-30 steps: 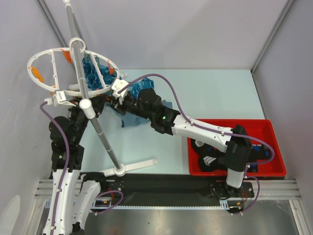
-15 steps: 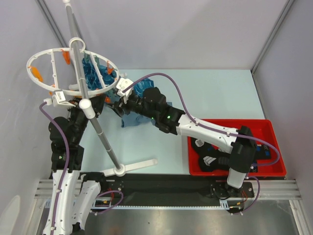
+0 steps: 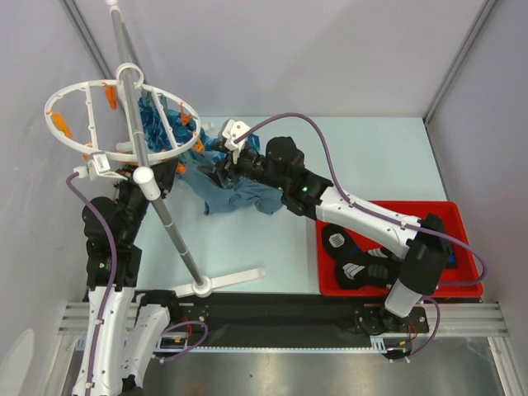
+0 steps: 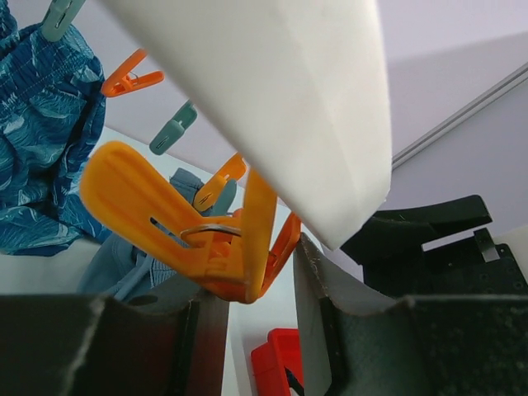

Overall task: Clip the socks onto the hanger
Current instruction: Open the clamp at the hanger.

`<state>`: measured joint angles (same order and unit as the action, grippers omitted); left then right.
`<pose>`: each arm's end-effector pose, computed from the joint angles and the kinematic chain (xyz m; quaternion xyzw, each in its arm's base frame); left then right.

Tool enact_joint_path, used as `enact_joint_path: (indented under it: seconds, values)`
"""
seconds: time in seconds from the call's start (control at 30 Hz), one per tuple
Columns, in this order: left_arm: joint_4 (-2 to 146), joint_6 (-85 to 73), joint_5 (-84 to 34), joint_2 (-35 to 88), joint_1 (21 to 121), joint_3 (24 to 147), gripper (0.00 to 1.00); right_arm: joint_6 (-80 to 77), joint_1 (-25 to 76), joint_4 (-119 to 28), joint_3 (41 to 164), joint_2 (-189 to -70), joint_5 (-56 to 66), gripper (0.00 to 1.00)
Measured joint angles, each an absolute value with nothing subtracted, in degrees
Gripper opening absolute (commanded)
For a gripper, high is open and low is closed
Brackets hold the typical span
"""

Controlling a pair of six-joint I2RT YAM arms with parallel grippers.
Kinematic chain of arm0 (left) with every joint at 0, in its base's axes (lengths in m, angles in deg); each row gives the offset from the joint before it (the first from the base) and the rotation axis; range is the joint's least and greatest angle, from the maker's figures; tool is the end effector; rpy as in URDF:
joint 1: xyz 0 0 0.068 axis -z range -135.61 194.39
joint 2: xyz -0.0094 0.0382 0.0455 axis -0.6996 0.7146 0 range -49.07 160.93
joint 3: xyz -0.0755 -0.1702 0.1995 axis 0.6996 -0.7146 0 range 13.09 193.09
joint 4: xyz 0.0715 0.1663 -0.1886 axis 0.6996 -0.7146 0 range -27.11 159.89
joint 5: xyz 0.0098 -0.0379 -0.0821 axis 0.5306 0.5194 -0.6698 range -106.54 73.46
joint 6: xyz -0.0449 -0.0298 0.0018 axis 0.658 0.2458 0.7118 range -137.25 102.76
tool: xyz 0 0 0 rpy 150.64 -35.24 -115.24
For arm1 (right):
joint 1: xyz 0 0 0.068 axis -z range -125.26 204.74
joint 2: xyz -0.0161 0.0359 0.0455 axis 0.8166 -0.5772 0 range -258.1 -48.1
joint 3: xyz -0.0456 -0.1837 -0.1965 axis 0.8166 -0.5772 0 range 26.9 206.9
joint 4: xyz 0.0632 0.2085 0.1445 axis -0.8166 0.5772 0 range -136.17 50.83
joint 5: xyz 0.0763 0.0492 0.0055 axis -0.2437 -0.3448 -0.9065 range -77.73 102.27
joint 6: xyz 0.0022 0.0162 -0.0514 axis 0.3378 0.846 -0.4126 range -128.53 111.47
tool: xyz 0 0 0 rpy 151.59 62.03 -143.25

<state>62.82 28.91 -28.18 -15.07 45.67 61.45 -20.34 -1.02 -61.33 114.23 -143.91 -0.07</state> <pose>0.1313 -0.0102 0.3938 -0.1806 0.6366 -0.3617 0.6567 0.2222 0.3399 0.4121 -0.4343 0.5046 0.3442 0.6621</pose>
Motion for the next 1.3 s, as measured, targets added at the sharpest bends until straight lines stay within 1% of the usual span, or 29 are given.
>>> enact_joint_path:
  seconds: [0.23, 0.27, 0.33, 0.7, 0.9, 1.0, 1.03, 1.1, 1.13, 1.17, 1.2, 1.3]
  values:
    - [61.1, 31.6, -27.6, -15.1, 45.7, 61.6, 0.00, -18.4, -1.0, -66.0, 113.0, -144.1, -8.4, 0.65]
    - [60.9, 32.5, -27.6, -15.1, 45.7, 61.6, 0.00, -18.1, -1.1, -66.9, 112.7, -144.3, -9.3, 0.67]
    - [60.4, 34.1, -27.6, -15.3, 45.7, 61.6, 0.00, -17.7, -1.4, -68.8, 112.0, -144.6, -10.8, 0.67]
    - [60.1, 42.2, -29.0, -16.1, 45.7, 61.6, 0.00, -15.3, -2.2, -74.4, 112.2, -148.3, -13.6, 0.65]
    - [60.1, 43.4, -29.4, -16.1, 45.7, 61.6, 0.00, -14.0, -2.2, -75.0, 114.1, -151.0, -13.7, 0.53]
    - [60.1, 43.4, -29.4, -16.2, 45.6, 61.6, 0.00, -13.3, -2.2, -75.5, 114.5, -151.7, -13.5, 0.41]
    - [60.1, 43.4, -29.4, -16.2, 45.6, 61.6, 0.00, -12.9, -2.1, -75.6, 114.5, -151.7, -13.4, 0.30]
    - [60.1, 43.4, -29.6, -16.3, 45.6, 61.6, 0.00, -12.3, -2.1, -75.8, 114.6, -151.7, -13.1, 0.19]
    - [60.2, 43.4, -29.7, -16.4, 45.6, 61.6, 0.00, -11.9, -2.1, -75.7, 114.8, -151.7, -12.8, 0.09]
    - [60.3, 43.4, -29.6, -16.5, 45.6, 61.6, 0.00, -11.8, -2.1, -75.7, 114.8, -151.7, -12.7, 0.03]
    - [60.3, 43.4, -29.6, -16.5, 45.6, 61.6, 0.00, -11.6, -2.1, -75.5, 115.0, -151.7, -12.7, 0.00]
    - [60.6, 43.3, -29.2, -16.7, 45.6, 61.6, 0.01, -11.4, -2.1, -75.1, 115.5, -151.8, -12.6, 0.00]
